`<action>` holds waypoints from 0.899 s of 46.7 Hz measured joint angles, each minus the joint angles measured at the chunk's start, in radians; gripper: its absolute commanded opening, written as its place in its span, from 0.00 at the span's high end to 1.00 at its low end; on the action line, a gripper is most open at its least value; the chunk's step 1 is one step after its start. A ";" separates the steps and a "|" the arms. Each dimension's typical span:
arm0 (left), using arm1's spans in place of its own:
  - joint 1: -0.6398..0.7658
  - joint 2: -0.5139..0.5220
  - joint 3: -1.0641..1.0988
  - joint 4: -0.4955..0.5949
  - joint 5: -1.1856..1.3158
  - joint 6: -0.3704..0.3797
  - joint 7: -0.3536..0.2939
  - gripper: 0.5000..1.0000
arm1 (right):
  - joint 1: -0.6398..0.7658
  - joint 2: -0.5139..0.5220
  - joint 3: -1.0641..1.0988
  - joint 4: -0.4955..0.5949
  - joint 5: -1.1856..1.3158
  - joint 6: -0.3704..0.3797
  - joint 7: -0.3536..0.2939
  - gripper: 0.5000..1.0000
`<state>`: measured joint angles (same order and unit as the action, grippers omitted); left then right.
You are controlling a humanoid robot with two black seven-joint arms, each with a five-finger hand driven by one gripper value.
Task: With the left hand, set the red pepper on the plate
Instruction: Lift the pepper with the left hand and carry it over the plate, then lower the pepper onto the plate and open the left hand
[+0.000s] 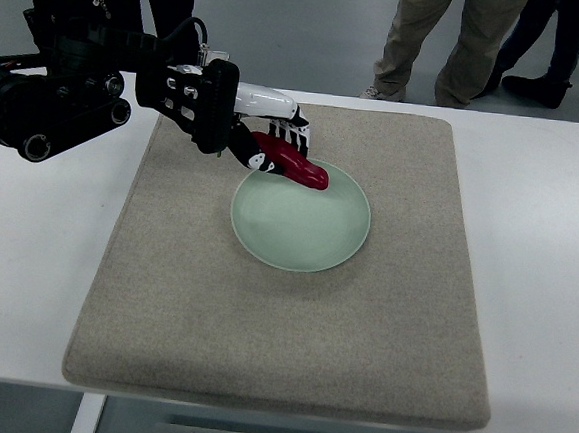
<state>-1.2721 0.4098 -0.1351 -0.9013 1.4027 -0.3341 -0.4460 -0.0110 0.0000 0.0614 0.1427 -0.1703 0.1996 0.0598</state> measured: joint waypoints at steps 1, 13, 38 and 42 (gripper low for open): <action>0.000 0.000 0.000 0.000 0.000 0.000 0.000 1.00 | 0.000 0.000 0.000 0.000 0.000 0.000 0.000 0.14; 0.003 -0.031 0.006 0.002 0.001 0.000 -0.001 1.00 | 0.000 0.000 0.000 0.000 0.000 0.000 0.000 0.14; 0.031 -0.111 0.016 0.059 0.013 0.006 0.001 1.00 | 0.000 0.000 0.000 0.000 0.000 0.000 0.000 0.14; 0.031 -0.112 0.035 0.059 0.013 0.008 0.001 0.99 | 0.000 0.000 0.000 0.000 0.000 0.000 0.000 0.14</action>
<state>-1.2410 0.2977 -0.0997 -0.8420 1.4157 -0.3265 -0.4448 -0.0107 0.0000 0.0614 0.1427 -0.1702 0.1995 0.0598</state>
